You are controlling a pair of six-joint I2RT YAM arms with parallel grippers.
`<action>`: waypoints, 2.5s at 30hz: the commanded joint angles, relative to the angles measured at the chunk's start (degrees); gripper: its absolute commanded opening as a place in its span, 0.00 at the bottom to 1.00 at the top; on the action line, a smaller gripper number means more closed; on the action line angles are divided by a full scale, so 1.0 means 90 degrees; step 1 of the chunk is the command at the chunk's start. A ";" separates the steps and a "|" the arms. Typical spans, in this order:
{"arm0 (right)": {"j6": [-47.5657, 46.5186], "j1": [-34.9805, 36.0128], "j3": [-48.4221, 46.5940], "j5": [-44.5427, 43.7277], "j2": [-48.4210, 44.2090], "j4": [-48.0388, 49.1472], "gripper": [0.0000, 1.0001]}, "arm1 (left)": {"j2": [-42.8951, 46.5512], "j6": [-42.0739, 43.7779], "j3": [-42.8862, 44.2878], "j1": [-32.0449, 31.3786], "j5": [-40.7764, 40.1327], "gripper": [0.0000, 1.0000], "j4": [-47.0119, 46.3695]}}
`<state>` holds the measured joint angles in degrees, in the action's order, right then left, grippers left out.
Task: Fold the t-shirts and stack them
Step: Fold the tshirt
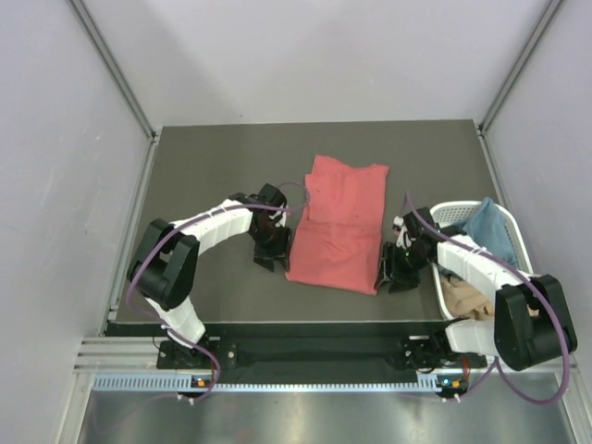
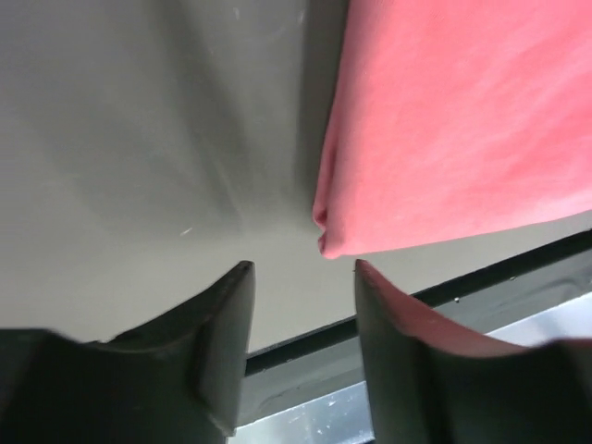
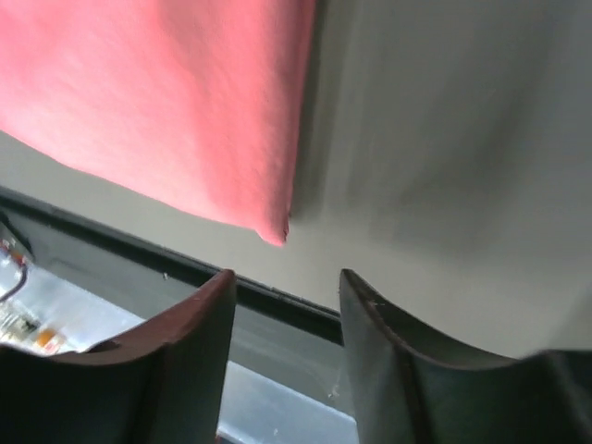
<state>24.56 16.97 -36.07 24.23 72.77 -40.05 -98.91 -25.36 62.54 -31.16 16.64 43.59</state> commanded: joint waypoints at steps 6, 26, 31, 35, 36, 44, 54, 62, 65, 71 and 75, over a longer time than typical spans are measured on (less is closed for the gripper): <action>-0.0560 -0.0196 -0.2131 -0.1041 0.0750 -0.0247 0.59 | -0.0093 0.0543 0.1634 0.0054 -0.0521 0.59 0.0264; -0.1556 -0.0343 -0.4195 -0.1003 0.3339 -0.0052 0.54 | -0.2066 0.0943 0.3334 0.0190 -0.0453 0.57 -0.0244; -0.1566 -0.0352 -0.4243 -0.0905 0.3457 0.0046 0.51 | -0.2105 0.0953 0.3295 0.0239 -0.0326 0.54 -0.0429; -0.1566 -0.0343 -0.4380 -0.0846 0.3603 0.0007 0.45 | -0.2251 0.0963 0.3402 0.0298 -0.0150 0.49 -0.0508; -0.1566 -0.0343 -0.4400 -0.0827 0.3604 0.0026 0.45 | -0.2281 0.0953 0.3431 0.0307 -0.0121 0.49 -0.0517; -0.1518 -0.0411 -0.4546 -0.0681 0.3760 0.0046 0.34 | -0.2554 0.0826 0.3588 0.0347 0.0240 0.24 -0.0635; -0.1342 -0.0577 -0.4468 -0.1148 0.3711 0.0017 0.00 | -0.2886 0.0660 0.4154 0.0405 -0.0404 0.00 -0.0127; -0.1381 -0.0626 -0.4605 -0.1325 0.3818 -0.0032 0.00 | -0.3004 0.0641 0.4418 0.0415 -0.0511 0.00 -0.0039; -0.1391 -0.0626 -0.4751 -0.1228 0.3809 -0.0129 0.00 | -0.2907 0.0650 0.4418 0.0415 -0.0667 0.18 0.0185; -0.1332 -0.0257 -0.4937 -0.0994 0.3243 -0.0500 0.25 | -0.2108 0.0758 0.3989 0.0425 -0.1311 0.55 0.0517; -0.0973 0.0281 -0.4791 -0.0389 0.2911 -0.0453 0.31 | -0.1365 0.0602 0.3667 0.0425 -0.1255 0.52 0.0781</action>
<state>13.32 15.25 -77.78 15.18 104.29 -43.75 -120.31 -19.46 96.66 -27.62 6.68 47.59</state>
